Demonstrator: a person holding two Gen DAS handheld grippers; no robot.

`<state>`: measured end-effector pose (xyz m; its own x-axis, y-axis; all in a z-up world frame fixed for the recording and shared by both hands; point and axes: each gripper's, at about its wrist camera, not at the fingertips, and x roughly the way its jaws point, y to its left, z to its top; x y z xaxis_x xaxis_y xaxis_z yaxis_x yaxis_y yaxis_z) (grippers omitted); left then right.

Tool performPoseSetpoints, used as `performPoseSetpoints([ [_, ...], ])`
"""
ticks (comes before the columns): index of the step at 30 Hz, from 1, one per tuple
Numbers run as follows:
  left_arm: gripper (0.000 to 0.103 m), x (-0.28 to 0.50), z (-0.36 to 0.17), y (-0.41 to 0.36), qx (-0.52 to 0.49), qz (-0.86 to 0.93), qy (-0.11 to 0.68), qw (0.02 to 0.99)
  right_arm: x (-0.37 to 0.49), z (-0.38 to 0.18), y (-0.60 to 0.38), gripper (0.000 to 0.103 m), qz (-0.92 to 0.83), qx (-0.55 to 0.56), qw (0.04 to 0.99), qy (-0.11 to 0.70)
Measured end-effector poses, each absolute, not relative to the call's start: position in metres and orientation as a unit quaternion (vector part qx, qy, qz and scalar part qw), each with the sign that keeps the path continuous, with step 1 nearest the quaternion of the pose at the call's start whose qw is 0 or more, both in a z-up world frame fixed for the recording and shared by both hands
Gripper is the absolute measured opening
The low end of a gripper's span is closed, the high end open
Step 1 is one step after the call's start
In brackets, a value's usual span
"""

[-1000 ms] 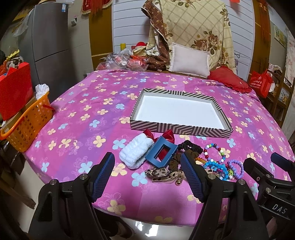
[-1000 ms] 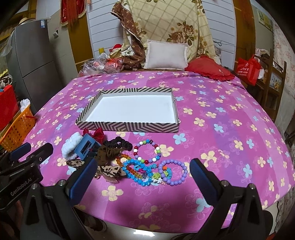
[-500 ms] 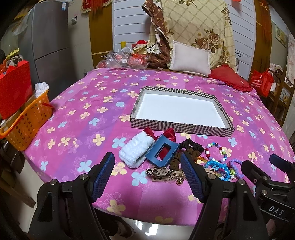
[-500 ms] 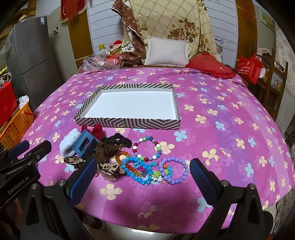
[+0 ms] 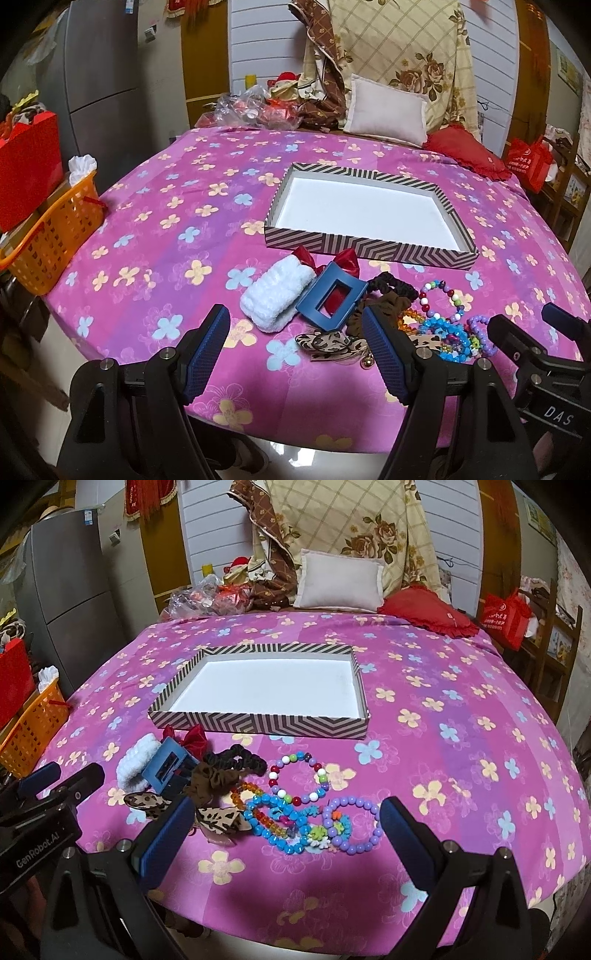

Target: Organize jewelry

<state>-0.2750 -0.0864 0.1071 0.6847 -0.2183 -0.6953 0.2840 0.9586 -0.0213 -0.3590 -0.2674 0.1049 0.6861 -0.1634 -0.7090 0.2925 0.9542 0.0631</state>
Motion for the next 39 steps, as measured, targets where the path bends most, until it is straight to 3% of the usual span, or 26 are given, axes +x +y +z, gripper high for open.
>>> performPoseSetpoints([
  [18,0.072,-0.219,0.075,-0.045,-0.015,-0.160,0.434,0.887,-0.320,0.077,-0.282,0.099,-0.087,0.073,0.907,0.406],
  [22,0.072,-0.207,0.068,-0.042,-0.011,-0.167,0.440,0.882,-0.308,0.074,-0.284,0.094,-0.068,0.081,0.905,0.413],
  [39,0.071,-0.163,0.029,-0.050,0.021,-0.230,0.514,0.826,-0.276,0.070,-0.267,0.094,-0.023,0.079,0.900,0.428],
])
